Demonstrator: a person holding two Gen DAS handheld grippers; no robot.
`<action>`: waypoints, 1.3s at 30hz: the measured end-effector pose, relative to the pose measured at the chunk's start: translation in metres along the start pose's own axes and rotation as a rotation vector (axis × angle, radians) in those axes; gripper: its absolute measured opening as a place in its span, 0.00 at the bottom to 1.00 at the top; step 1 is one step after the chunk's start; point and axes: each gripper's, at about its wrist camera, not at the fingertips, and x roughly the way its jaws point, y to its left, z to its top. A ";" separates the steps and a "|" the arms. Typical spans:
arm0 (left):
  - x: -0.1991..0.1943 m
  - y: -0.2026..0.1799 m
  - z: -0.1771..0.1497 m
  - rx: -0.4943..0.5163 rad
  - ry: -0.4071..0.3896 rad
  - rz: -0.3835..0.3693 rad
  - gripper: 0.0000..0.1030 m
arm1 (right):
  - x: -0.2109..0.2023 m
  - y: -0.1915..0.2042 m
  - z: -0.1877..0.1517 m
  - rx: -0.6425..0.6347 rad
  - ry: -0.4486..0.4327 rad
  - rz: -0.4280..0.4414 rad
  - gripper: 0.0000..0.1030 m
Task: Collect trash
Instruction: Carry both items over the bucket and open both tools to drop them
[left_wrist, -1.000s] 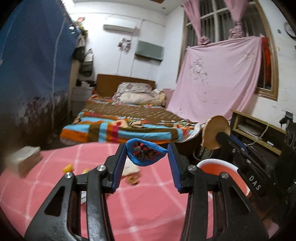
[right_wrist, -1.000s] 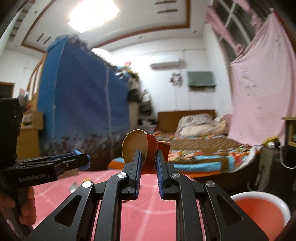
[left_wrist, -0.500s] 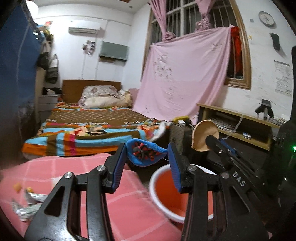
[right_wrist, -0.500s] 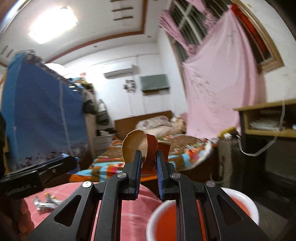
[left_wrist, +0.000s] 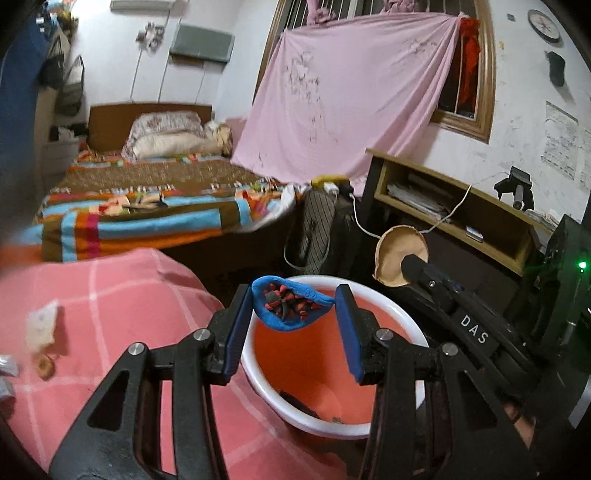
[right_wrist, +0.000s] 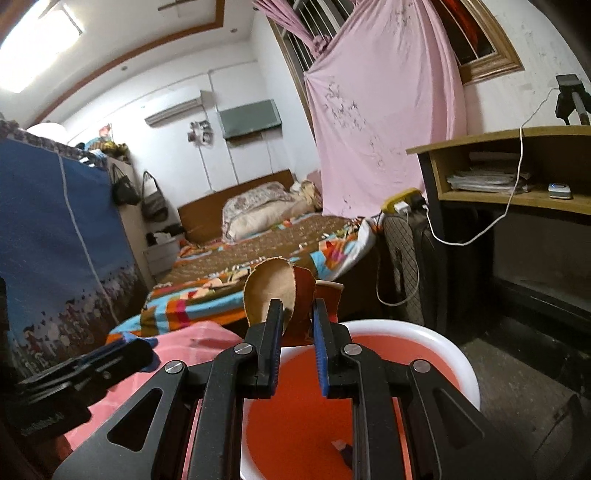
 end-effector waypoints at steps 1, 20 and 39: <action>0.004 0.000 -0.001 -0.009 0.014 -0.005 0.28 | 0.001 -0.002 0.000 0.000 0.005 -0.003 0.14; 0.039 -0.006 -0.007 -0.107 0.146 -0.037 0.35 | 0.011 -0.019 -0.005 0.050 0.102 -0.059 0.15; -0.003 0.023 0.004 -0.132 -0.019 0.115 0.61 | -0.001 0.001 0.004 -0.003 -0.004 -0.021 0.47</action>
